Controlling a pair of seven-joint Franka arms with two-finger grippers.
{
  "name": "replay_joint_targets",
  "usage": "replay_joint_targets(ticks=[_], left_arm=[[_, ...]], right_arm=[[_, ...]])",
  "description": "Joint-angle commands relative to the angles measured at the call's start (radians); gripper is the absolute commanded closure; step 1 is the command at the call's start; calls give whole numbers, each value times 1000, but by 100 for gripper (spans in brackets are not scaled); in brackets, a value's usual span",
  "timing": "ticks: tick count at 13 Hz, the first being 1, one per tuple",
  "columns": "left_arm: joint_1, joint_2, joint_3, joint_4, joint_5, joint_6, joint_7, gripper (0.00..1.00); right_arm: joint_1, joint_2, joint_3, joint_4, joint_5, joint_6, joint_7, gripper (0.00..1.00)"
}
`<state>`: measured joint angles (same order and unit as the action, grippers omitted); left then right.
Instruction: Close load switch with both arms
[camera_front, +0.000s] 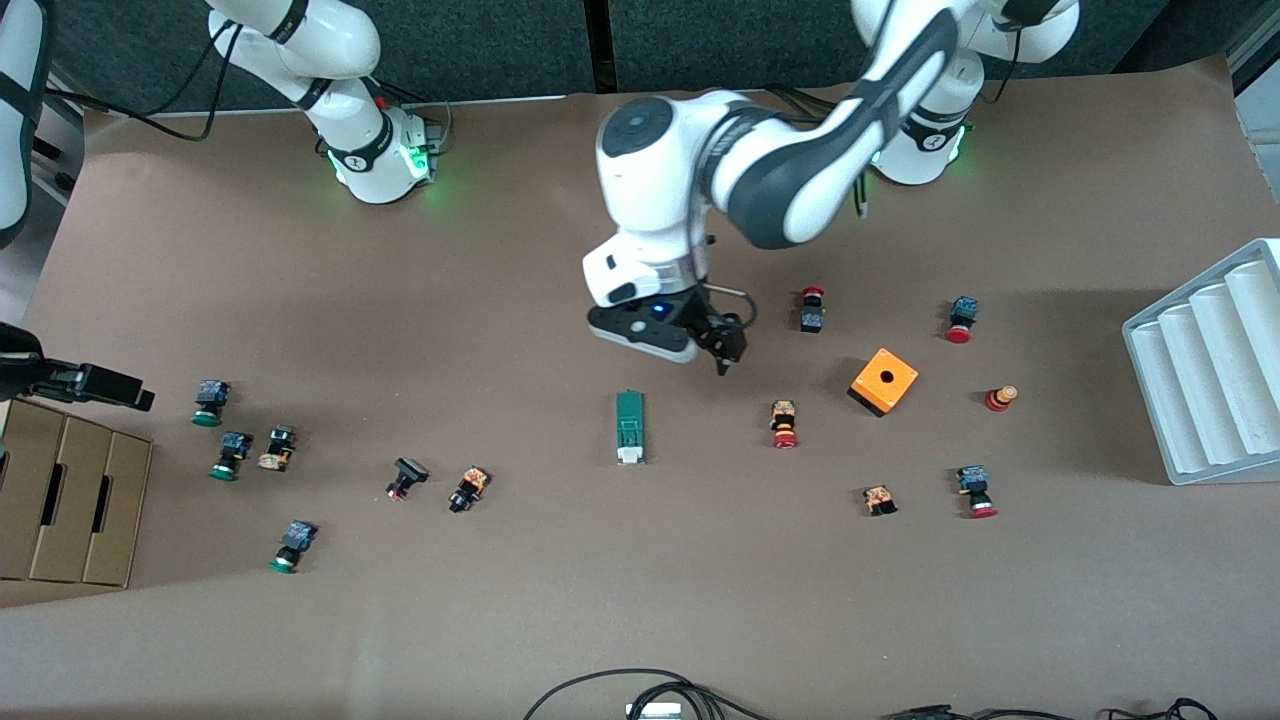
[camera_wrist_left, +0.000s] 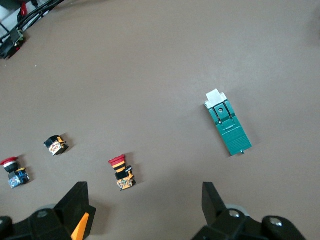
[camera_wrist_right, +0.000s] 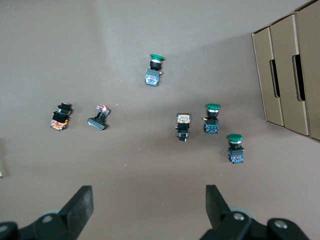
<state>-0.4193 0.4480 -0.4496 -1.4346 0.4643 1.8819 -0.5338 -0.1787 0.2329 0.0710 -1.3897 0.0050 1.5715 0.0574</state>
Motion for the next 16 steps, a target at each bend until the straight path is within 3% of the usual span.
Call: replay_joint_targets(ticks=[1, 9, 12, 16], left_arm=[[88, -86, -9, -18, -105, -44, 35, 0], [261, -238, 2, -29, -255, -171, 165, 0], [315, -307, 75, -55, -350, -221, 303, 0], [417, -428, 184, -160, -452, -230, 431, 0]], right_arm=[[-18, -15, 13, -9, 12, 4, 4, 0], [-1, -4, 18, -11, 12, 1, -25, 0], [2, -4, 19, -11, 10, 1, -36, 0], [8, -4, 18, -12, -2, -1, -38, 0]])
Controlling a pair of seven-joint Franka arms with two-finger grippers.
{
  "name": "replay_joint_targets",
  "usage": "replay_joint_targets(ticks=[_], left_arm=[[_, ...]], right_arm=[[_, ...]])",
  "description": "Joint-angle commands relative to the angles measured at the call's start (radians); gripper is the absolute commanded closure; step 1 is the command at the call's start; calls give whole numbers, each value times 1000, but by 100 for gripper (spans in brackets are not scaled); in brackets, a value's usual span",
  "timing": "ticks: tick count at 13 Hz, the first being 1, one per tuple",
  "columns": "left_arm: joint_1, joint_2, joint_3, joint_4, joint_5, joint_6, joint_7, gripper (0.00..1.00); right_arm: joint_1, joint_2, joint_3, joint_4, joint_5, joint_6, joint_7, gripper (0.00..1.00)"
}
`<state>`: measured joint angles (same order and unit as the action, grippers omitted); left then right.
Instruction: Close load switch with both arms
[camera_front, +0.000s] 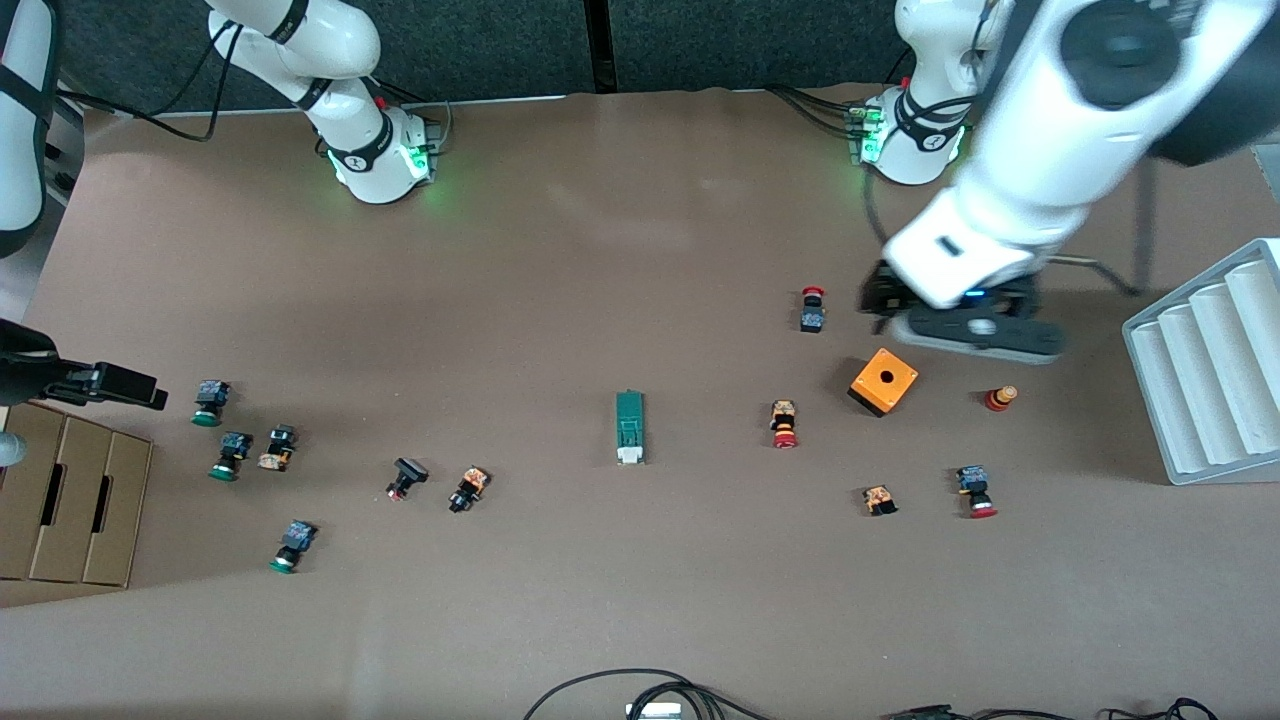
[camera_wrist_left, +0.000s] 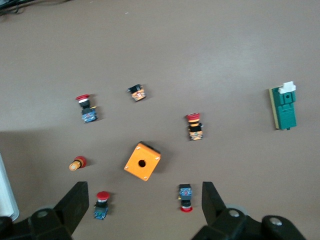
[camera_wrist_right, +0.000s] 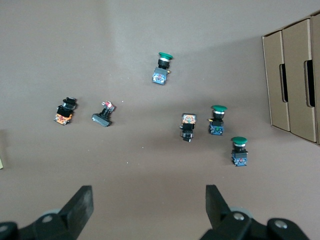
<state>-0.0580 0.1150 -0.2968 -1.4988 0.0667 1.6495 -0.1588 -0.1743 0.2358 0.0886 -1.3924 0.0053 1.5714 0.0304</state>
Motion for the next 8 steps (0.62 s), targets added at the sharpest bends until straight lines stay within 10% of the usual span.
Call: replay_joint_targets(ticks=[1, 8], left_arm=[[82, -128, 68, -125, -79, 3, 71, 0], [83, -242, 280, -281, -105, 6, 153, 0]], right_arm=[[4, -7, 0, -10, -4, -1, -10, 0], [19, -1, 0, -10, -43, 7, -24, 0]])
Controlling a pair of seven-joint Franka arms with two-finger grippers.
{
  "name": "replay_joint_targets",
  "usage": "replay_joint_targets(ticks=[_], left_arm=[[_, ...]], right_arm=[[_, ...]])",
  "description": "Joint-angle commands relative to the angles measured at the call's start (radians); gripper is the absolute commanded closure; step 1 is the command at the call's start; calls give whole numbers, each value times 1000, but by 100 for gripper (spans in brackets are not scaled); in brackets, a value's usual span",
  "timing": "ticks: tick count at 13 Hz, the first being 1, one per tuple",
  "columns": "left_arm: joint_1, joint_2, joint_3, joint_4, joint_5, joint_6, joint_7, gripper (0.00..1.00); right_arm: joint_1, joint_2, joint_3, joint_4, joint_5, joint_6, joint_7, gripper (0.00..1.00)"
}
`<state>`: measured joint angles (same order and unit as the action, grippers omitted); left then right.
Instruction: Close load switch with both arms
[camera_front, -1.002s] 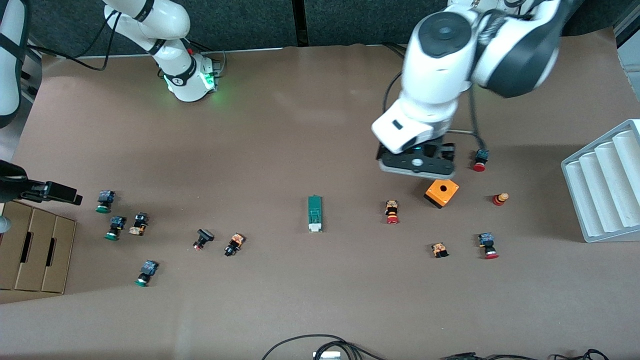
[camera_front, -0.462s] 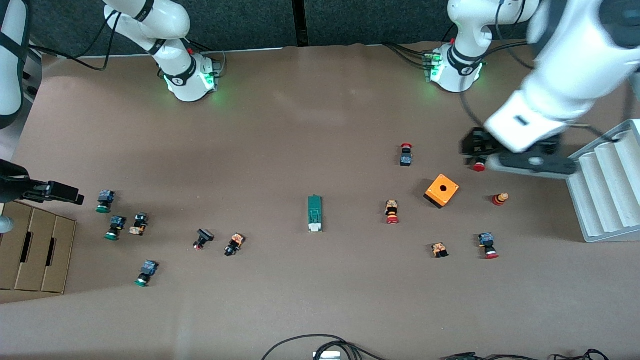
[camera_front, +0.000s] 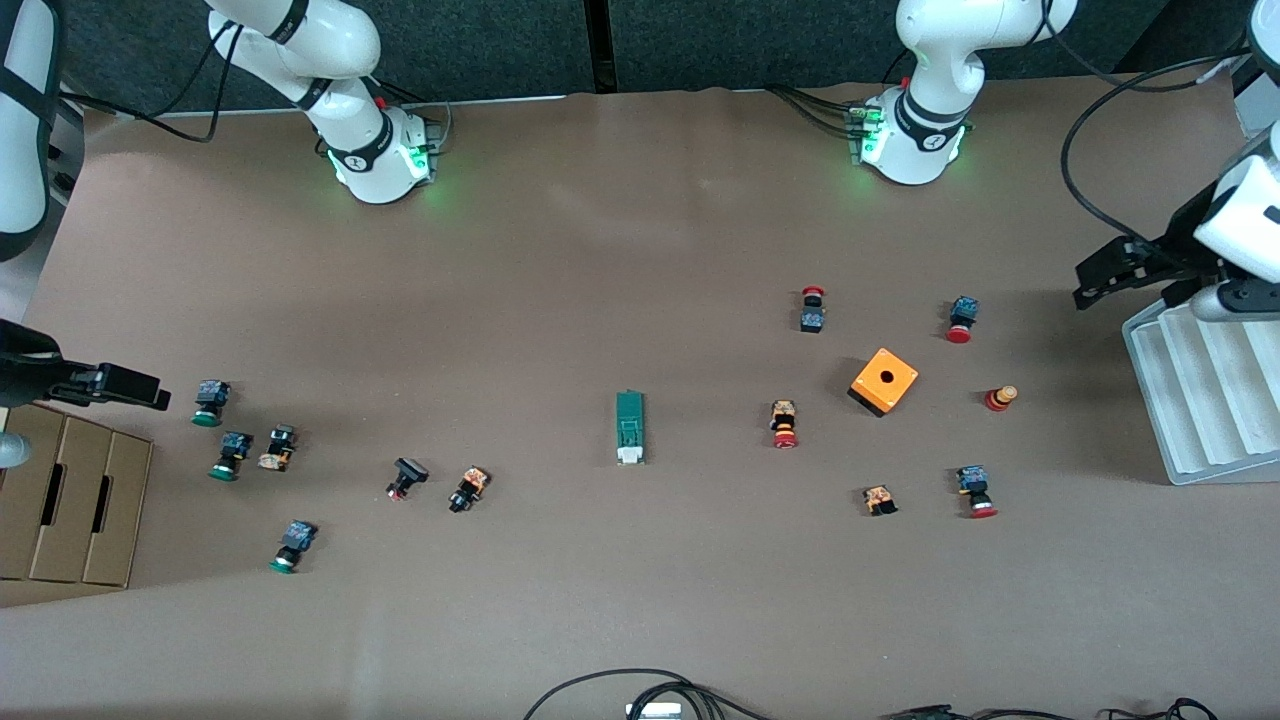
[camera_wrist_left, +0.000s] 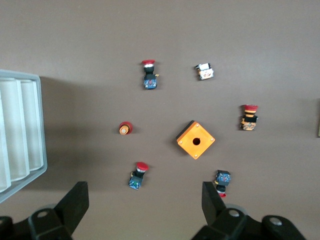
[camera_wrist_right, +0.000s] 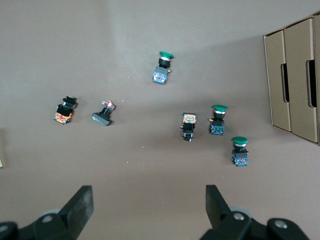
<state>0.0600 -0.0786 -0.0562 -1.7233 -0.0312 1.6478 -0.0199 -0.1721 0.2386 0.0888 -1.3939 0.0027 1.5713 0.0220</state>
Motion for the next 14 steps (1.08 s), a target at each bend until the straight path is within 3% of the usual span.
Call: replay_joint_targets(ticks=[1, 4, 14], left_arm=[[-69, -47, 65, -55, -4, 7, 12, 0], [-115, -43, 82, -47, 37, 7, 9, 0], [-115, -20, 72, -13, 37, -19, -3, 0]], right_arm=[[26, -4, 0, -8, -53, 7, -28, 0], [25, -4, 0, -8, -47, 7, -31, 0], [20, -4, -1, -7, -17, 9, -17, 0]])
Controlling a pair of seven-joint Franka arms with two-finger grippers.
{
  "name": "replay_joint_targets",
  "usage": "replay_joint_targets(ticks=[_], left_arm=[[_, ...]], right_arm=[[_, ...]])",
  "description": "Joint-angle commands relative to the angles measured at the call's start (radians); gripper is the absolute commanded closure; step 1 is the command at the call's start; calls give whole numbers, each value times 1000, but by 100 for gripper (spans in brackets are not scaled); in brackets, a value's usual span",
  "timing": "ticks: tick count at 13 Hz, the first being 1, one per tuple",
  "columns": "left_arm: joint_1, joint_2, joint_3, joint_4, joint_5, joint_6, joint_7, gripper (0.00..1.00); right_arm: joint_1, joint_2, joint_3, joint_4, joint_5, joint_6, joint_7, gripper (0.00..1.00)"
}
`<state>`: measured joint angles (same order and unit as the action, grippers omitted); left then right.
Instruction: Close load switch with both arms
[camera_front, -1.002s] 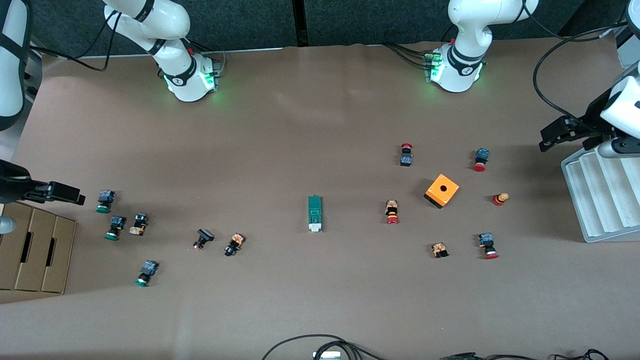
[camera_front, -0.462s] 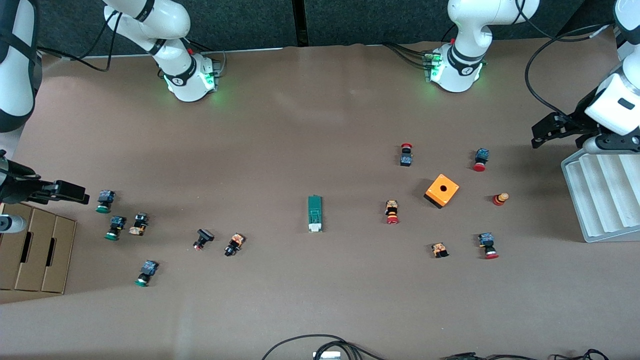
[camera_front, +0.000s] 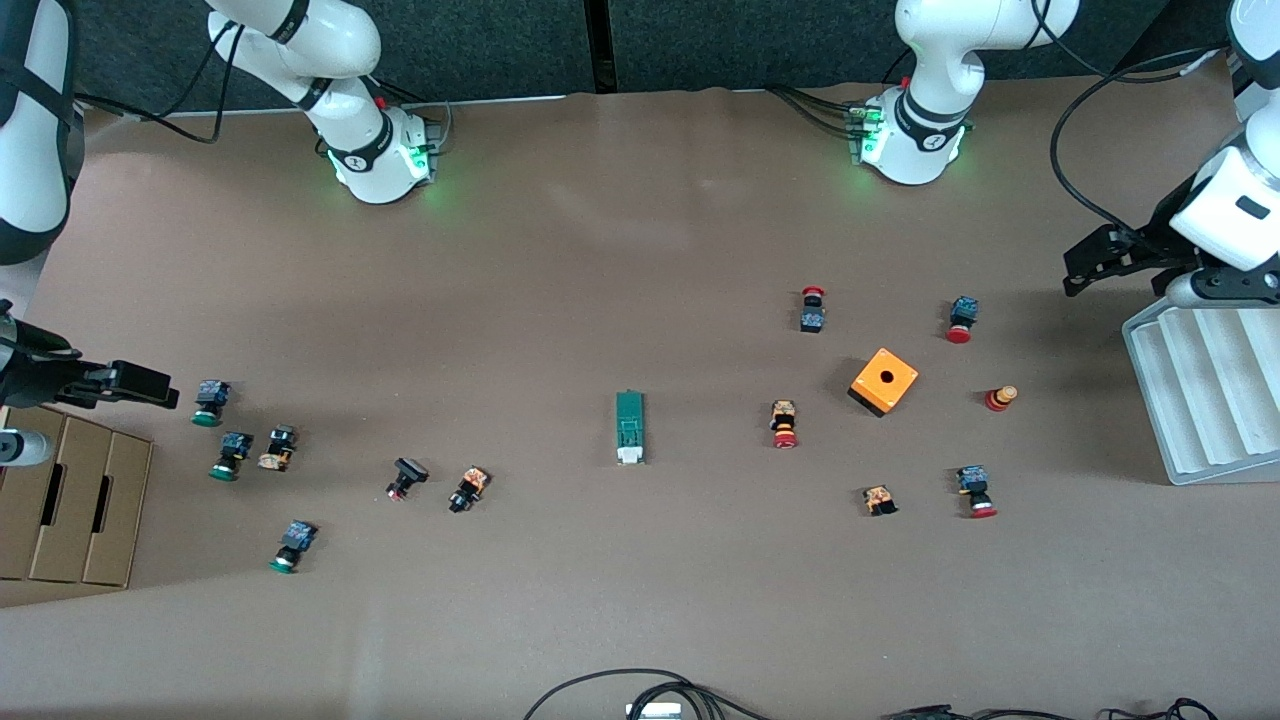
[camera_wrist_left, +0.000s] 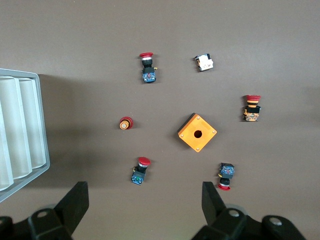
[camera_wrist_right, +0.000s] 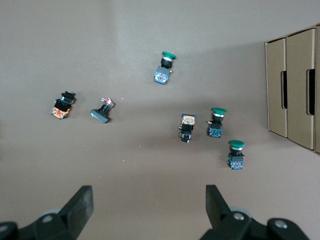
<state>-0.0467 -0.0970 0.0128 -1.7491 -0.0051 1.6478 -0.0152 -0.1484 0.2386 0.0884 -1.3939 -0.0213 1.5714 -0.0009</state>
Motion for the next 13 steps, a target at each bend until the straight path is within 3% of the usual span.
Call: replay_joint_targets(ticks=[1, 13], left_arm=[[-9, -1, 3, 14, 11, -19, -5, 0], [-7, 10, 4, 25, 28, -20, 4, 0]], right_arm=[[-4, -4, -1, -7, 9, 9, 7, 0], [-5, -1, -3, -7, 11, 10, 6, 0]])
